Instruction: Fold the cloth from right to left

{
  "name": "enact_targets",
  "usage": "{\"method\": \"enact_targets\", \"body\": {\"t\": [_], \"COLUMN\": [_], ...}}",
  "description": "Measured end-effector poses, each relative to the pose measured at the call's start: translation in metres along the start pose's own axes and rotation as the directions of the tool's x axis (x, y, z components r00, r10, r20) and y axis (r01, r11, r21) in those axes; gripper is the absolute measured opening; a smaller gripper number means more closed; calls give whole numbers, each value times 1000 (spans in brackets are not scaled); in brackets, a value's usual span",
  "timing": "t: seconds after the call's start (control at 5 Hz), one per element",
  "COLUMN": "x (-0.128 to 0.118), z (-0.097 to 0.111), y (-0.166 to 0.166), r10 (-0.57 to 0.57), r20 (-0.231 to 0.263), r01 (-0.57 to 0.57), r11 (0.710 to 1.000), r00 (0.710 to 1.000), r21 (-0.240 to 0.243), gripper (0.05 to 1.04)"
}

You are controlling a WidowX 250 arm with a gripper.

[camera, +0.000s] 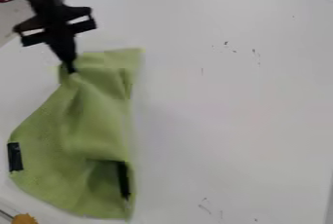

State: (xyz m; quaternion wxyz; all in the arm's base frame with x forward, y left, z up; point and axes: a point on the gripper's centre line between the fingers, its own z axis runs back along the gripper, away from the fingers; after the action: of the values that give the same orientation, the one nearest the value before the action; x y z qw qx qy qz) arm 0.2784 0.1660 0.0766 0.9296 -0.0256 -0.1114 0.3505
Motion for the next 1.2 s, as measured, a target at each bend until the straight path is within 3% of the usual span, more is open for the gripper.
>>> {"method": "enact_targets", "body": {"t": [0.4, 0.6, 1.2], "x": [3, 2, -9], "z": [-16, -27, -40], "y": [60, 74, 96], "r10": [41, 38, -17], "r20": [-38, -52, -64], "r01": [-40, -37, 21], "r11": [999, 999, 998], "r00": [998, 998, 998], "r21": [14, 4, 58], "gripper": [55, 55, 71]}}
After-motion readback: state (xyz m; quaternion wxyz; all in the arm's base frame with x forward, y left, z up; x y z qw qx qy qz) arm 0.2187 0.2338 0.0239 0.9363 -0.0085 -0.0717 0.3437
